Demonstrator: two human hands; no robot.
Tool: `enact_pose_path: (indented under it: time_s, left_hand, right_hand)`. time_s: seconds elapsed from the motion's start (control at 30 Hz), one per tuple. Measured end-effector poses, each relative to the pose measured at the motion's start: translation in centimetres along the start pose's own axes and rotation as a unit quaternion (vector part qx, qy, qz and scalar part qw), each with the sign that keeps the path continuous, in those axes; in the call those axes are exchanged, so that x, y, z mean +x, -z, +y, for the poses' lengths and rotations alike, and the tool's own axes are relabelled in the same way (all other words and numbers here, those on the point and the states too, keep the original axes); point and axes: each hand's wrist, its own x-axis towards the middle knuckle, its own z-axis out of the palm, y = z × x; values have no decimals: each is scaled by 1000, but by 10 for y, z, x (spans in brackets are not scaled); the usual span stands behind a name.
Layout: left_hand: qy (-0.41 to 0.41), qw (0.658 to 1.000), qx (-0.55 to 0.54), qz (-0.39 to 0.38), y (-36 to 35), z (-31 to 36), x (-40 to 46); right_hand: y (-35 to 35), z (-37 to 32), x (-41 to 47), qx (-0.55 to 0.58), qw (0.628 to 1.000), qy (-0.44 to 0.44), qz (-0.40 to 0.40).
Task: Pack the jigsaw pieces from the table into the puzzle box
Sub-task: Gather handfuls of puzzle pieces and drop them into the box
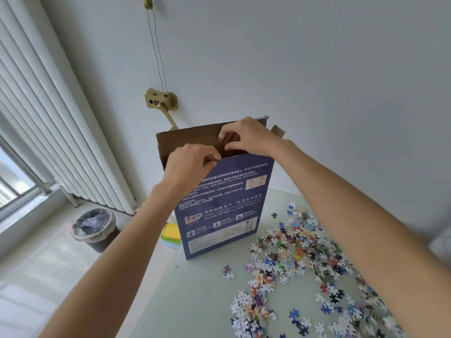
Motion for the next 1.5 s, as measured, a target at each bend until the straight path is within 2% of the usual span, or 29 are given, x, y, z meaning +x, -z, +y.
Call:
enact_pose_path:
  time_s: [0.1,0.27,0.37,0.47,0.57,0.7,0.8,0.93,1.1,1.23,1.33,1.5]
  left_hand:
    - [-7,1000,0,12,-1,0,0]
    - [-62,991,-11,117,-6,18,-30]
    - [-89,987,-71,115,-32,33,-76]
    - [-68,984,-159,36,-80,38,-135]
    - [52,964,-218,-143,-134,43,-190]
    - [128,914,-150,-354,-191,43,-229]
    - [140,888,-109,-425,-220,52,-241]
    - [99,861,-11,-499,-242,63,-254]
    - [-17,857,-13,-515,-236,59,-277]
    - [-55,841,-7,-538,-215,48,-301]
    - [-71,841,7,-536,-204,47,-320]
    - [-62,878,48,-471,-201,61,-338]
  right_hand:
    - [-1,-8,-7,-7,1000,4,22]
    - [-25,-31,-76,43,980,-18,195]
    - [-65,-32,-148,74,969,-75,225]
    - [-121,-24,-223,99,967,-167,163]
    - [-173,-12,-292,108,952,-279,59]
    - [-225,12,-354,94,909,-400,-71]
    - [-251,26,-374,55,887,-444,-112]
    - [-272,13,-366,57,856,-461,-229]
    - [-293,-27,-358,109,880,-358,-294]
    - [-302,-52,-380,50,902,-286,-320]
    - [-310,-67,-395,4,915,-263,-305]
    - [-310,-77,-396,4,937,-266,-225]
